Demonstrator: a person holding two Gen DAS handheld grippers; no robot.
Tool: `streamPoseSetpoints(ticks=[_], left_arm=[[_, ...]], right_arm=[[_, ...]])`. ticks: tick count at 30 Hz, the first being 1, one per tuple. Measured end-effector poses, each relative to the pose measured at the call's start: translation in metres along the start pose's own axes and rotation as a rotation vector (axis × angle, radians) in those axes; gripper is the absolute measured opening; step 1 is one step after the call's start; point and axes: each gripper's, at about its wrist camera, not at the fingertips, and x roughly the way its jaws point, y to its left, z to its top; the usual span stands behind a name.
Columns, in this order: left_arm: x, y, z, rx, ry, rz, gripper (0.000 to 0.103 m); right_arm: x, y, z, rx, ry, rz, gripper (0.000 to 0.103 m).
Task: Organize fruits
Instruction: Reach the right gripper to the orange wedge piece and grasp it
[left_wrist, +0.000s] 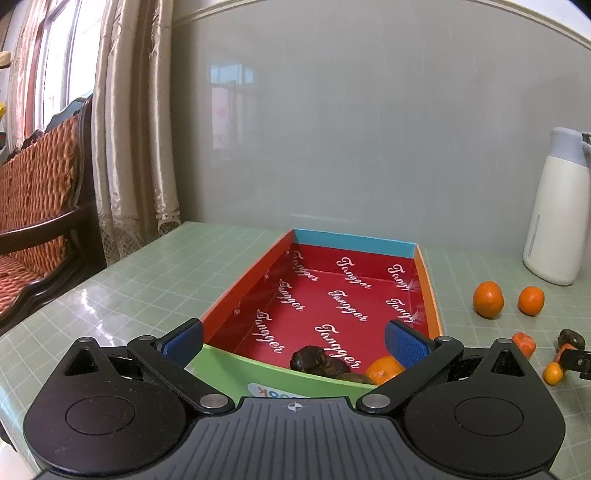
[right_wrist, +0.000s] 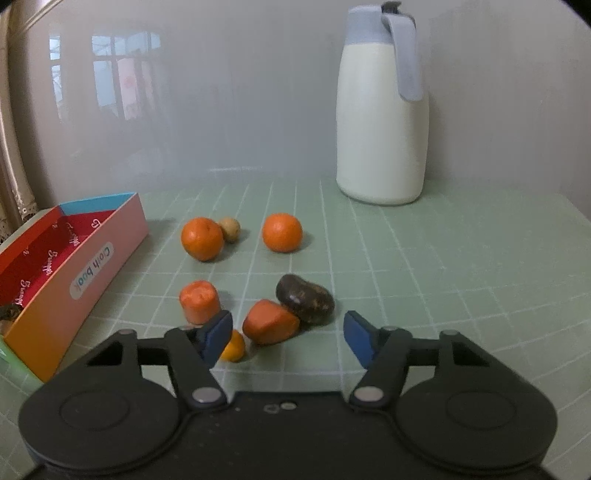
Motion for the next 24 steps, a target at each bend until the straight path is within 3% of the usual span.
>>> streamPoseSetpoints(ticks=[4,5,10,12,24], left_arm=[[0.0006,0.0015,-0.0004,0.001,0.002,0.002,0.103],[0.0007,0.0018,-0.0005,0.002,0.002,0.002,0.103],[0.0024,0.0064,-0.001,-0.002,0.005,0.007,0.103],[0.0027,0.0088,-0.0007,-0.008,0.005,0.006,0.103],[0.0015,0.0101,-0.0011,-0.014,0.001,0.005,0.103]], right_arm=[[0.0058,0.0023,0.0004,0.032,-0.01,-0.004,0.056],[0.007,0.0031,0.0012,0.042,-0.009,0.003,0.049],[0.0089,0.0073,0.0014,0.072,-0.01,0.025,0.034],[0.0081,0.0058,0.0014,0.085,-0.008,0.032,0.023],[0.0003,0.0069,0.0021,0.055,-0.031,0.035,0.018]])
